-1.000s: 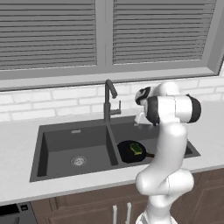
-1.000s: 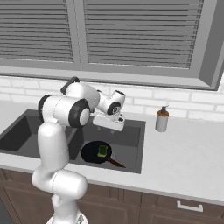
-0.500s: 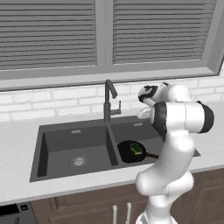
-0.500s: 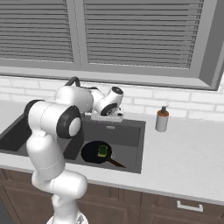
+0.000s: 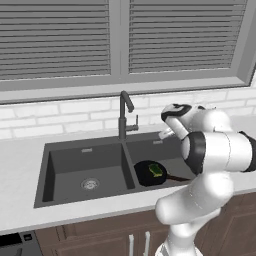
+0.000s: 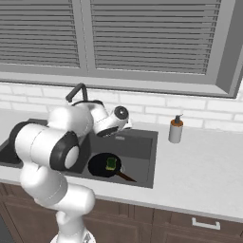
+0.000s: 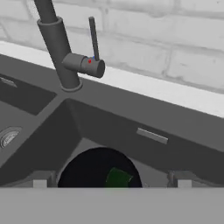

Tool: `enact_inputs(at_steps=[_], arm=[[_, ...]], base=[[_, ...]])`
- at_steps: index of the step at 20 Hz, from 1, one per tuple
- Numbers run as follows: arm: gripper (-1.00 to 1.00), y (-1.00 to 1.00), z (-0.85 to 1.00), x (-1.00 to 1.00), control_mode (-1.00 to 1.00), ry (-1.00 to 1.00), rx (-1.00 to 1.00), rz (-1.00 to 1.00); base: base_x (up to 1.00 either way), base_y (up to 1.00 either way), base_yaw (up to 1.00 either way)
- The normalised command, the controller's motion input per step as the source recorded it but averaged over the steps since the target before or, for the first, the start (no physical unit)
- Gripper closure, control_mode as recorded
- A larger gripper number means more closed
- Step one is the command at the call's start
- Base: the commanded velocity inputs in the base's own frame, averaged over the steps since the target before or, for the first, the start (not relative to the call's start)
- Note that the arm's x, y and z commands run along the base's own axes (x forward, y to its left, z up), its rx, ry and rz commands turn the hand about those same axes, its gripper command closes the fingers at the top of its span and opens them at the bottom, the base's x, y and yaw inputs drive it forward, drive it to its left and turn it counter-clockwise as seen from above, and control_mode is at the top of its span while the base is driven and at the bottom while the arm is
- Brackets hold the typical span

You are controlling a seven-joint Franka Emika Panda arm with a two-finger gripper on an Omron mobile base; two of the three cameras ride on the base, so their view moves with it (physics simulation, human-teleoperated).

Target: Pick the pan and sponge and place them into the sink. Then turn on the water.

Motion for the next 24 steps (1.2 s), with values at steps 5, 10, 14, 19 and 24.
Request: enact_inputs(at_steps=[5,10,14,19,24], arm=[[-1.0,0.01,0.34,0.0,-1.0,-0.31,0.02,0.0],[-1.0,0.05,0.35,0.0,-1.0,-0.34,0.03,0.0],[-1.0,0.24,0.28,0.0,-1.0,-0.17,0.01,-0.03],[-1.0,0.51,0.19,0.0,-1.0,-0.01,0.05,-0.13],[-1.0,0.41,0.12,0.06,-1.0,0.0,0.11,-0.2]], base=[[0.0,0.0,0.0],[0.0,0.0,0.0],[0.0,0.0,0.0],[0.0,0.0,0.0],[0.0,0.0,0.0]])
